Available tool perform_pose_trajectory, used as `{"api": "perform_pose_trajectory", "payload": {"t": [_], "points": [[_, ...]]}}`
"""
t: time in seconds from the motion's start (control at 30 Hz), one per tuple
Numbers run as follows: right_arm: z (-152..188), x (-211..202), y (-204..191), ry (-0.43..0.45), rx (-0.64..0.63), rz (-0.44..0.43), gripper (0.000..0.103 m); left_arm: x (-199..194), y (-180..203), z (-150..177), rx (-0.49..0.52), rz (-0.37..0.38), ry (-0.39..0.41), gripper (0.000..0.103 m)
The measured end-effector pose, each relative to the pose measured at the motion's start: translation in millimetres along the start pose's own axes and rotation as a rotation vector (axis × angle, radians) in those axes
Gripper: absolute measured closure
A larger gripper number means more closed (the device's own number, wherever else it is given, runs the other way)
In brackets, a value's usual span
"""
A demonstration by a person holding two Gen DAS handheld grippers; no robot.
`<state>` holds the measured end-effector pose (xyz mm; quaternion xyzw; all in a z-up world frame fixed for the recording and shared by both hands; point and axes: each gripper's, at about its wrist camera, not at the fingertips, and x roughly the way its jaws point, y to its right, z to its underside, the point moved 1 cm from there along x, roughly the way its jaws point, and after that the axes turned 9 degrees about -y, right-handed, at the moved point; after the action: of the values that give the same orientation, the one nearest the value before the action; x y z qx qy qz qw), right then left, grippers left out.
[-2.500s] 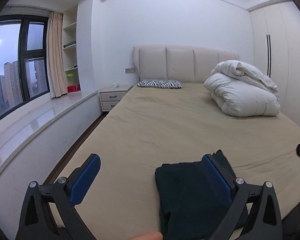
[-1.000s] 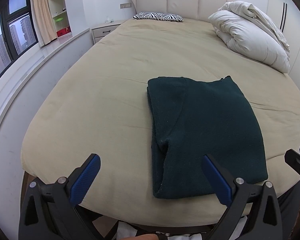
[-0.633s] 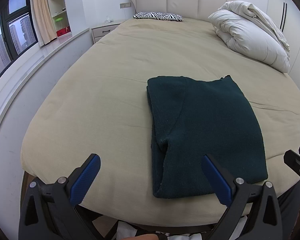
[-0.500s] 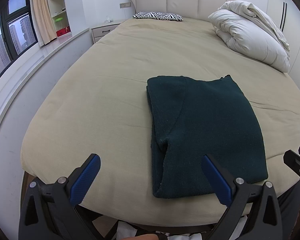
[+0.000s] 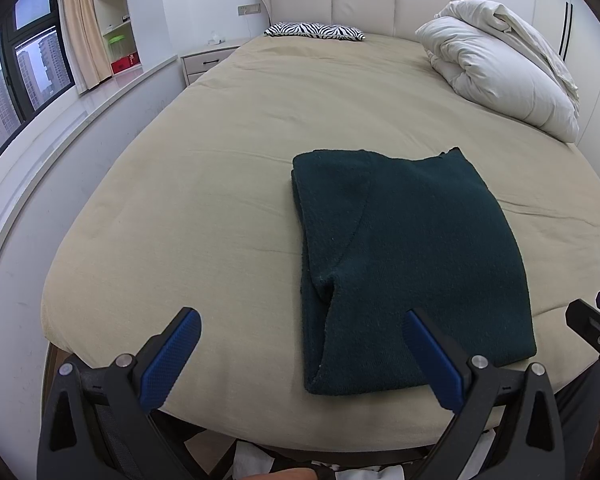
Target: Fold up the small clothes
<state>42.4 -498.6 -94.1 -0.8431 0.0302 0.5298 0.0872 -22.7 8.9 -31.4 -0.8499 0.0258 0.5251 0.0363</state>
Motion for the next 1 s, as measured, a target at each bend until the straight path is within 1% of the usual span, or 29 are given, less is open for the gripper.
{"api": "perform_pose_trajectory", "payload": {"t": [1.0], "points": [[2.4, 4.4, -1.0, -0.007, 0.006, -0.005, 0.0, 1.4, -1.2, 1.5, 0.006, 0.001, -0.003, 0.0]]}}
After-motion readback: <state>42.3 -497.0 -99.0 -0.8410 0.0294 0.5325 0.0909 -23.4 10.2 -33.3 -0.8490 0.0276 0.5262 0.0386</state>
